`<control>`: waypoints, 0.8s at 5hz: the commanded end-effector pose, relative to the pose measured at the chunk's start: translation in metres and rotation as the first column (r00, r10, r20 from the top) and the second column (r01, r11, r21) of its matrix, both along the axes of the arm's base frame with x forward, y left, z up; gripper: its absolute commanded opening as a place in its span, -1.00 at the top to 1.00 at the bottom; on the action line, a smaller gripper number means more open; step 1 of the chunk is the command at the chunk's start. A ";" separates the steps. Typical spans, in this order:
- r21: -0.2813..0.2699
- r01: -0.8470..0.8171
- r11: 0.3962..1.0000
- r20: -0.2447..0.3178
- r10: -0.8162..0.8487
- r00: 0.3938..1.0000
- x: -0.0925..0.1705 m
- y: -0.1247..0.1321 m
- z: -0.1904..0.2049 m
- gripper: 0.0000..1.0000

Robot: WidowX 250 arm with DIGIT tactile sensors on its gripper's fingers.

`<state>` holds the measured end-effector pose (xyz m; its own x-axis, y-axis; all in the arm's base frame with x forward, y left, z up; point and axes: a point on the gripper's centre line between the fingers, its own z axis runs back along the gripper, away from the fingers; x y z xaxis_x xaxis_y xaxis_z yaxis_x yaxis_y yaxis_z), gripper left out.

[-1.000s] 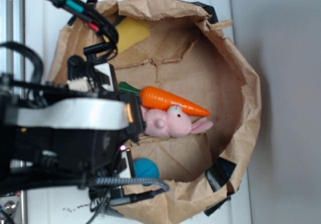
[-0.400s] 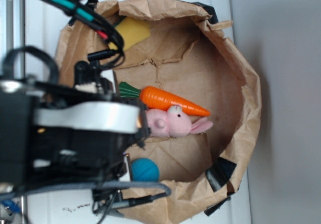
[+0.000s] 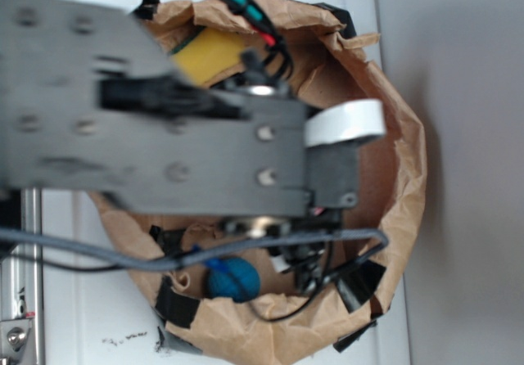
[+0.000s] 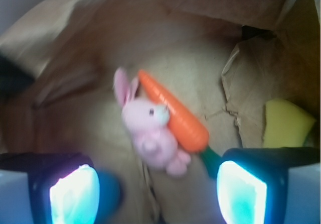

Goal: Grab the pink bunny.

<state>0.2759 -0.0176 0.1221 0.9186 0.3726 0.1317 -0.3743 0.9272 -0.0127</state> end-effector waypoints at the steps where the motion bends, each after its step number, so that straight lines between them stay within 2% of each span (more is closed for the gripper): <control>1: -0.013 -0.025 1.000 0.016 0.025 1.000 0.014 0.001 -0.024 -1.00; 2: -0.021 -0.009 1.000 -0.018 0.009 1.000 0.015 -0.008 -0.054 -1.00; 3: 0.031 -0.029 0.999 0.013 0.028 1.000 0.017 -0.008 -0.082 -1.00; 4: 0.096 -0.092 0.991 0.039 0.088 0.995 0.033 0.003 -0.112 -0.61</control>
